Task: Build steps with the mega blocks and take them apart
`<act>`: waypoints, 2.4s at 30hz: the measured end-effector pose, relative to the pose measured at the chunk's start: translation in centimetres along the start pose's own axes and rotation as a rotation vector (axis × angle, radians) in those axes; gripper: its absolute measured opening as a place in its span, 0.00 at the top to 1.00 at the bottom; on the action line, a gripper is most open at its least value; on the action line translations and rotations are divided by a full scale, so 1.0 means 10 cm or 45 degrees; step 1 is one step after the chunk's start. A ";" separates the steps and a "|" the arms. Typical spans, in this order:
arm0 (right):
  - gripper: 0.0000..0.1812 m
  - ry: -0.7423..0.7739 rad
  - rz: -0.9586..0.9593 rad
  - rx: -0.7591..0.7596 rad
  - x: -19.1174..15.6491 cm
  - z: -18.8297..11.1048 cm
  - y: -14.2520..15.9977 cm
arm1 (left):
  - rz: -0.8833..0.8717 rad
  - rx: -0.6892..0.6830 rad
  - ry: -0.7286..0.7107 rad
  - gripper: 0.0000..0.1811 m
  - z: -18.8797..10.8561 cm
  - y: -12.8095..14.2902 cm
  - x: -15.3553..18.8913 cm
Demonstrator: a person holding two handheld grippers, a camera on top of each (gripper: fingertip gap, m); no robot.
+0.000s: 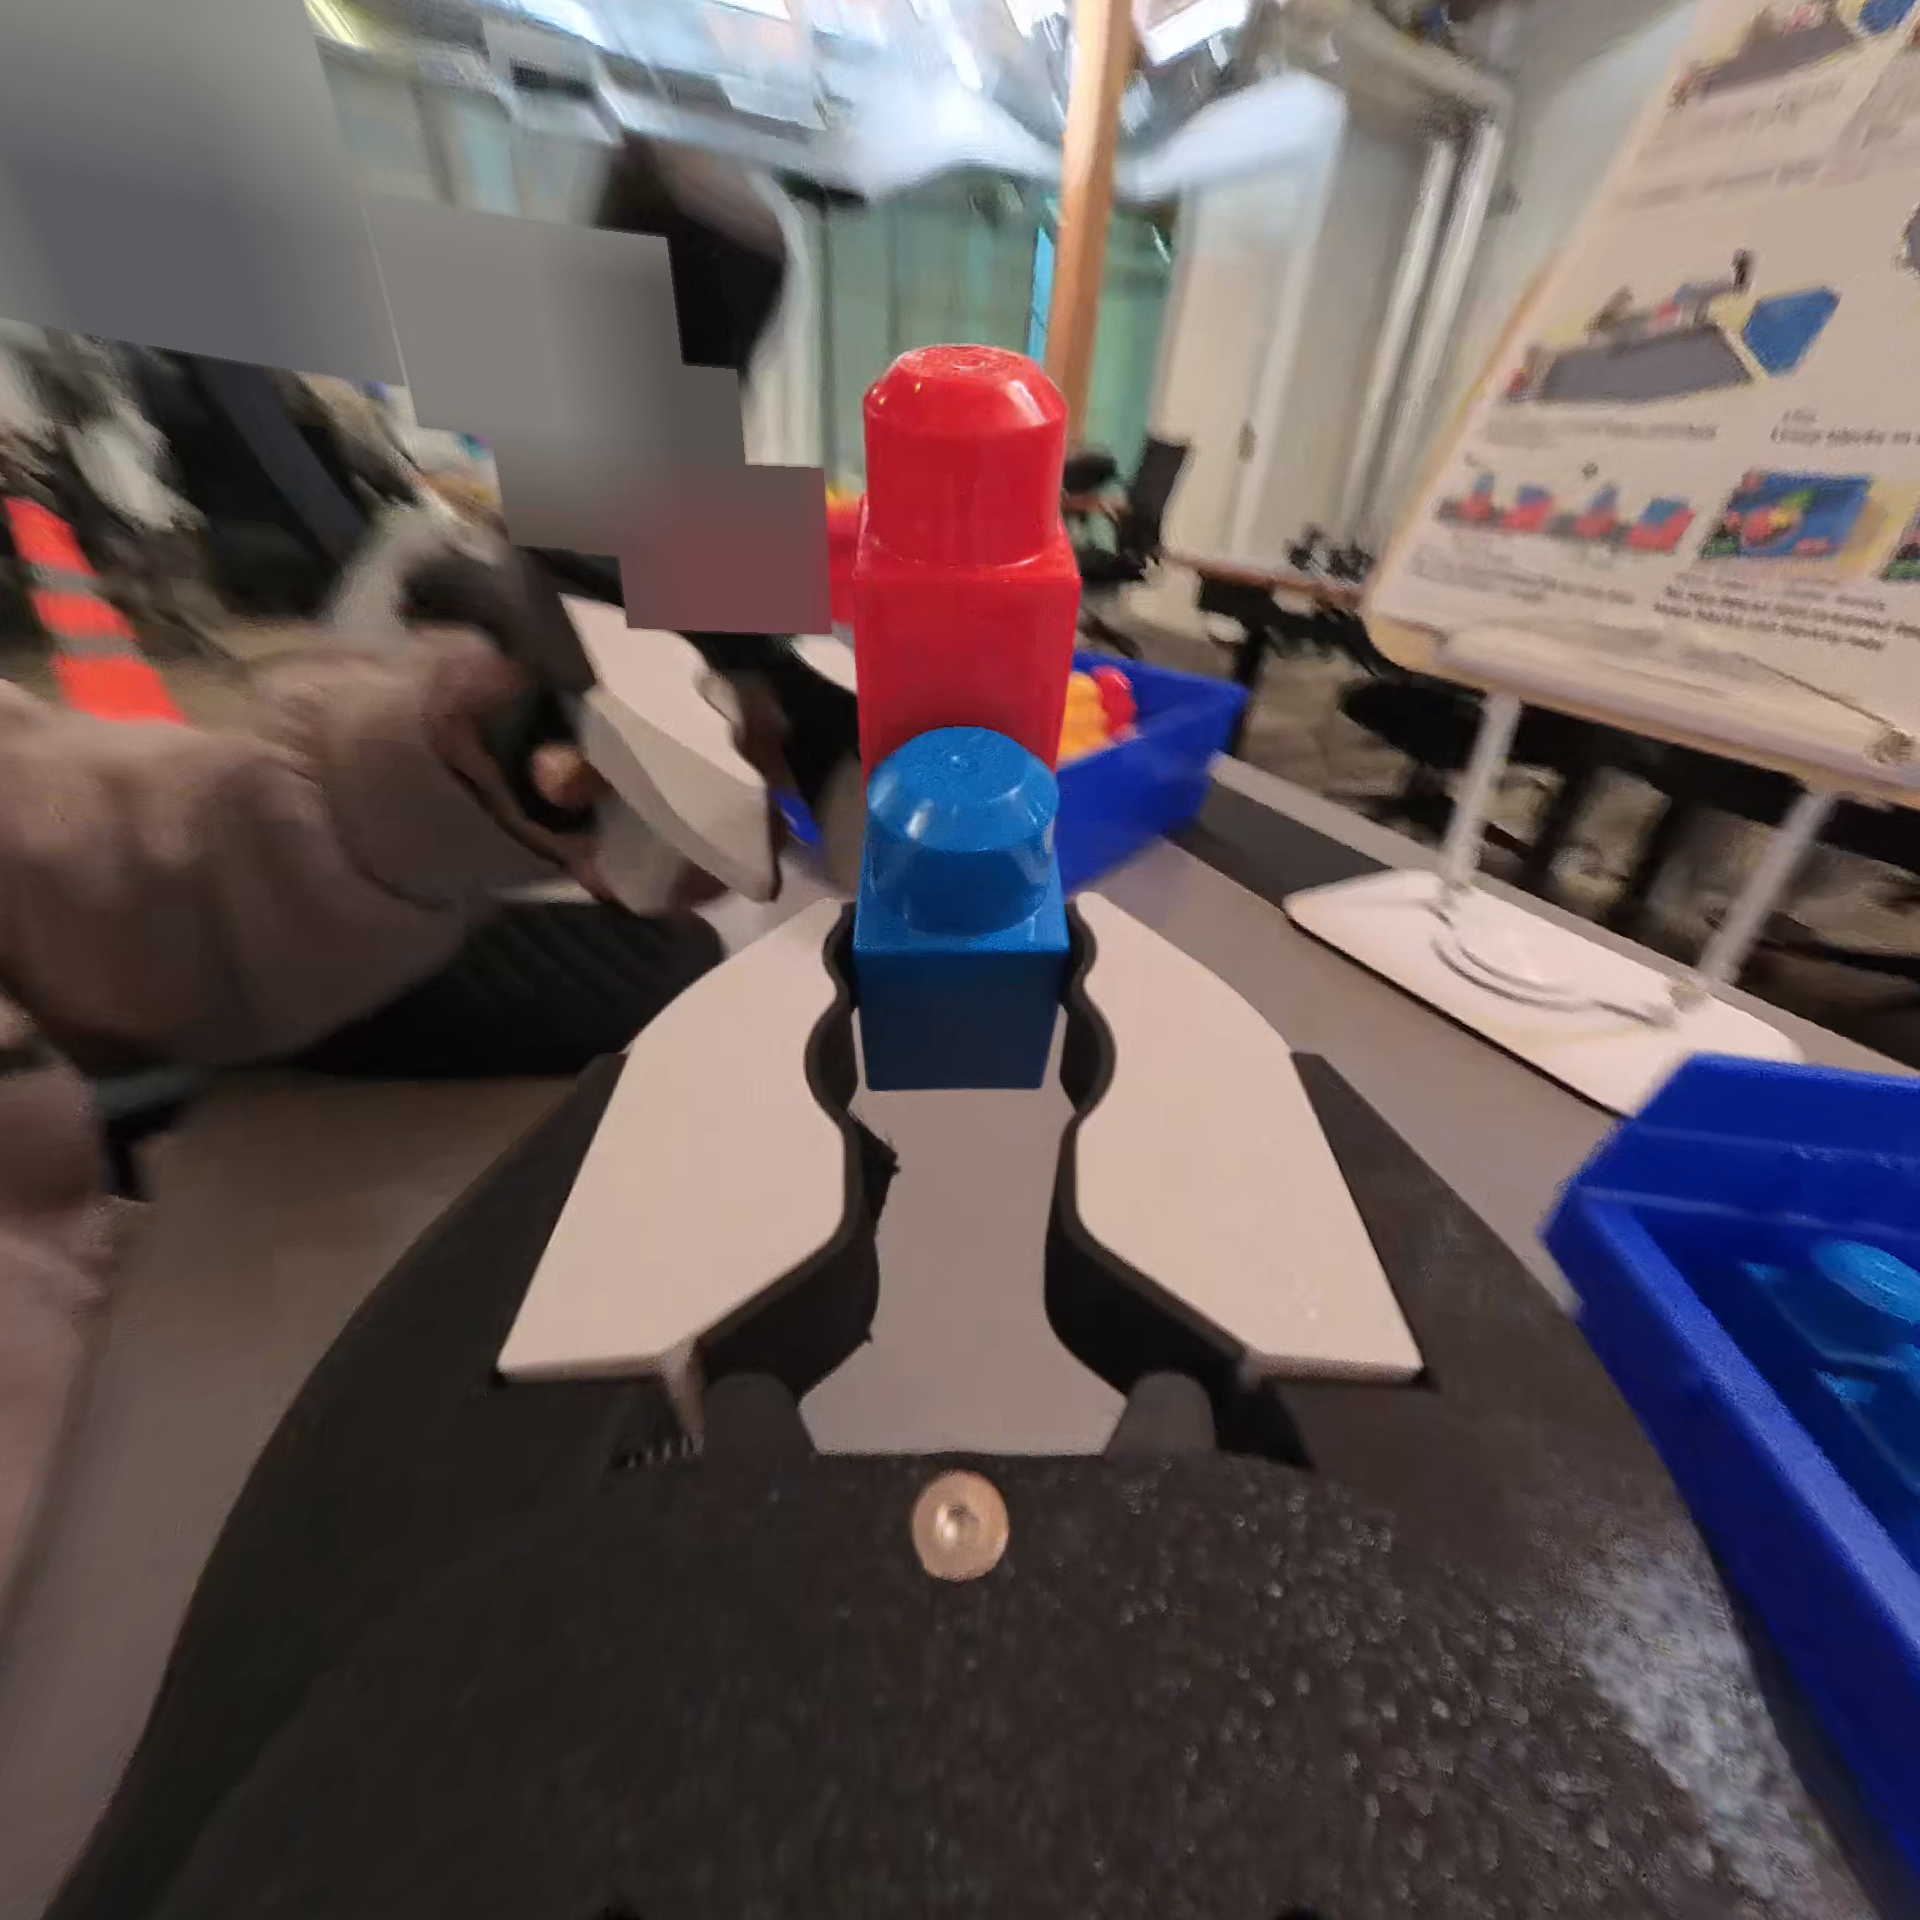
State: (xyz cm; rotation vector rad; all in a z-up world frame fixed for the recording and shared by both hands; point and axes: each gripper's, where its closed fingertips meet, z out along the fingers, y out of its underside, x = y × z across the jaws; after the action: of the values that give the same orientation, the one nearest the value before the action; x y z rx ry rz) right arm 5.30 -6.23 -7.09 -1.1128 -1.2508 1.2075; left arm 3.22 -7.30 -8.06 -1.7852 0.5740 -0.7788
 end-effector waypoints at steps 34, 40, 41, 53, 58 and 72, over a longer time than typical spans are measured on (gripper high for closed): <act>0.82 0.188 -0.201 -0.601 1.30 -0.49 -0.29 | 0.069 0.099 0.212 0.80 -0.20 0.30 0.06; 0.82 0.334 -0.148 -1.290 2.62 -0.60 0.48 | 0.049 0.157 0.127 0.80 -0.18 0.27 -0.05; 0.82 0.310 -0.117 -1.362 2.68 -0.59 0.63 | 0.041 0.176 0.114 0.80 -0.19 0.24 -0.07; 0.81 0.149 0.106 -1.700 2.52 -0.53 1.52 | 0.041 0.311 -0.036 0.80 -0.41 0.09 -0.30; 0.81 0.046 0.147 -1.716 2.39 -0.51 1.56 | 0.040 0.328 -0.038 0.80 -0.44 0.07 -0.30; 0.72 -0.262 0.039 -0.836 1.02 -0.01 0.50 | -0.021 0.524 0.100 0.80 -0.49 -0.17 -0.14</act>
State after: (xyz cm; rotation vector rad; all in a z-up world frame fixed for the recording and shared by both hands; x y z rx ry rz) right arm 4.80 4.28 -11.38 -1.5006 -1.8717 0.9671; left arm -1.32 -8.91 -5.66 -1.3870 0.4141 -0.9097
